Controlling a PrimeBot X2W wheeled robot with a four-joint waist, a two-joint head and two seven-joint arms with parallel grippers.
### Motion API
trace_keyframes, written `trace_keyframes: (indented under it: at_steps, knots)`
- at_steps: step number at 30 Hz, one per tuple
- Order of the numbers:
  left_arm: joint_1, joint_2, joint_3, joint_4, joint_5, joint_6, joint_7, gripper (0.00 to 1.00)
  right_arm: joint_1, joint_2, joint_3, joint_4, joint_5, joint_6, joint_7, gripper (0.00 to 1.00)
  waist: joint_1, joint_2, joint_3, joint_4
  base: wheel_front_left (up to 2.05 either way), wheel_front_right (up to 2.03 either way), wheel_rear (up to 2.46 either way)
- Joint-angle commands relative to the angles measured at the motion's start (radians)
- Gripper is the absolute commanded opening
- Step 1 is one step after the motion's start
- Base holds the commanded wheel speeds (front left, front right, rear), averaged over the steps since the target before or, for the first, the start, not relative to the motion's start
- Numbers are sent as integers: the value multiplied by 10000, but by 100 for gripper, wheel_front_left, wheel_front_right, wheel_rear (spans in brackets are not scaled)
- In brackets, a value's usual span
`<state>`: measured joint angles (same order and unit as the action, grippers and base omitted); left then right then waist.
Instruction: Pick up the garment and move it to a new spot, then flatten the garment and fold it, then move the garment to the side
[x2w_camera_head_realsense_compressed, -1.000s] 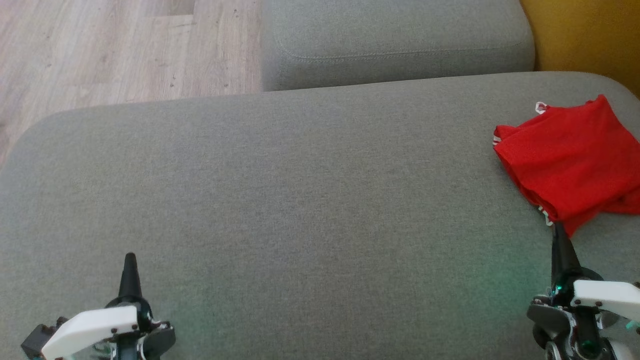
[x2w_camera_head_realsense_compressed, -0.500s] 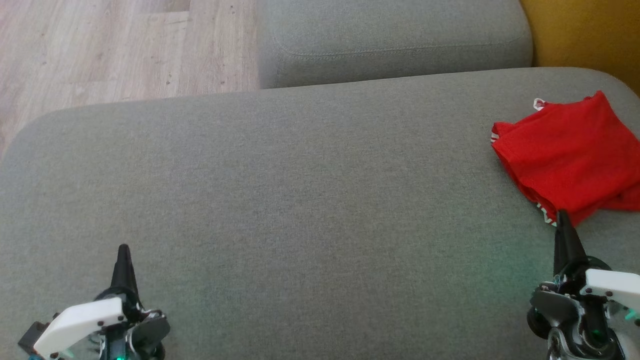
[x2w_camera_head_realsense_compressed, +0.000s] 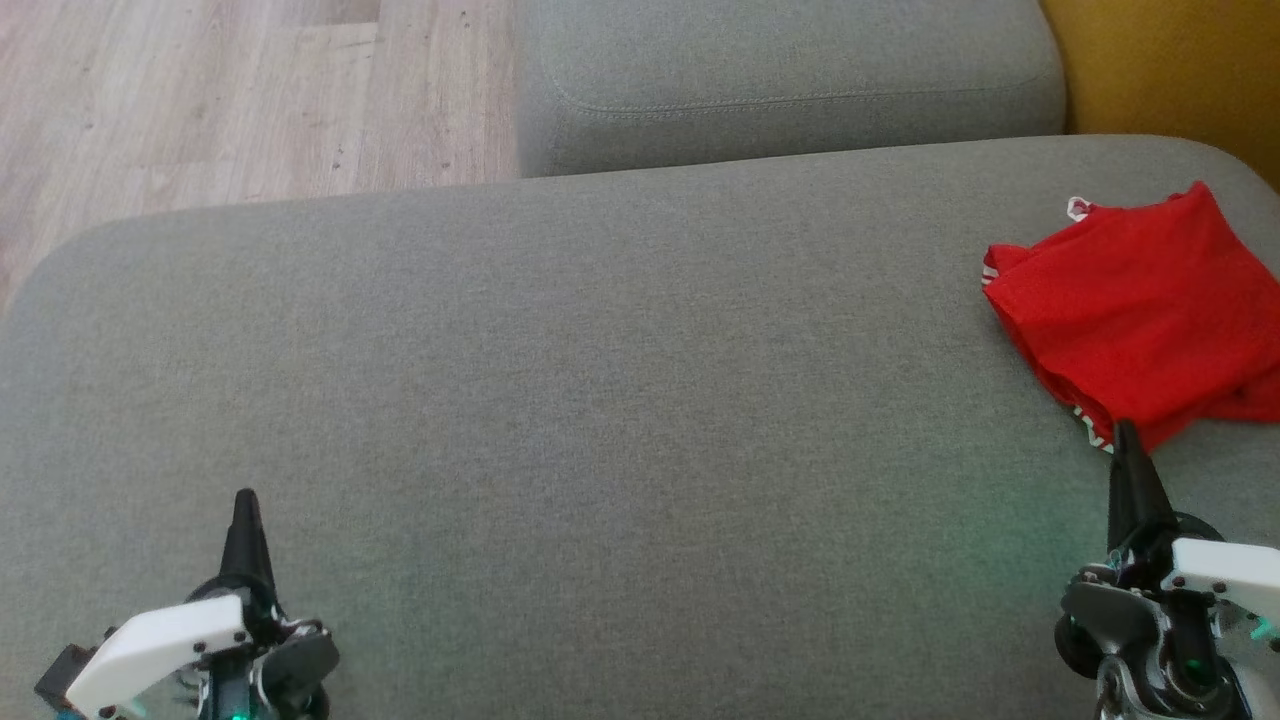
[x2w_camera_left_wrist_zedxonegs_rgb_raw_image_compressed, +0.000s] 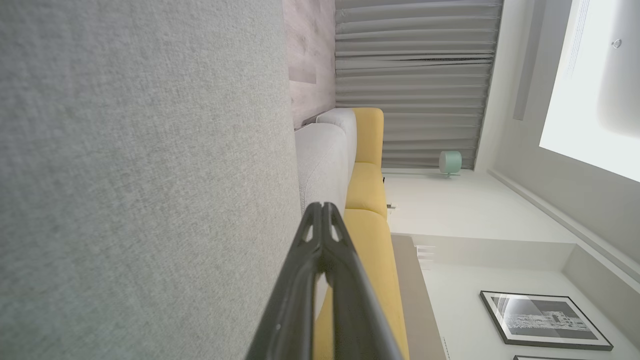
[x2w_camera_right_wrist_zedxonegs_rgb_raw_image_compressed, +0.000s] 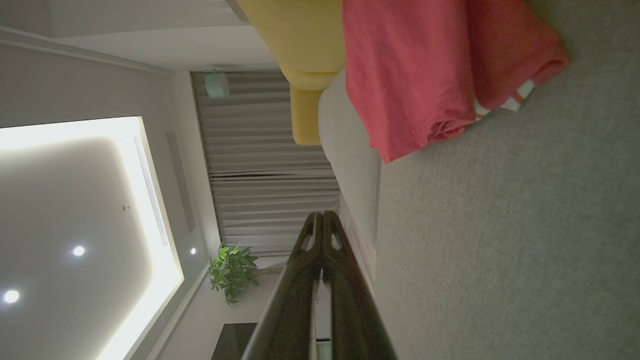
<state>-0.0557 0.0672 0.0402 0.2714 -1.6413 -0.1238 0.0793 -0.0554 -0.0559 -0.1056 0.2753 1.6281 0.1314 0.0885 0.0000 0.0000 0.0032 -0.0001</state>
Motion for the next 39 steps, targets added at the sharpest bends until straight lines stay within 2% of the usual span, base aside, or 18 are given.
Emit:
trace_keyframes:
  at_steps: [1, 39]
  knots:
    - [-494, 77, 395, -279, 42, -69, 65, 0, -502, -126, 169, -320, 15, -7, 45, 0, 0, 0, 0, 1, 0, 0, 0]
    - [-505, -14, 523, -272, 150, -69, 168, 0, -511, -56, 69, -313, -69, -7, 125, 0, 0, 0, 0, 1, 0, 0, 0]
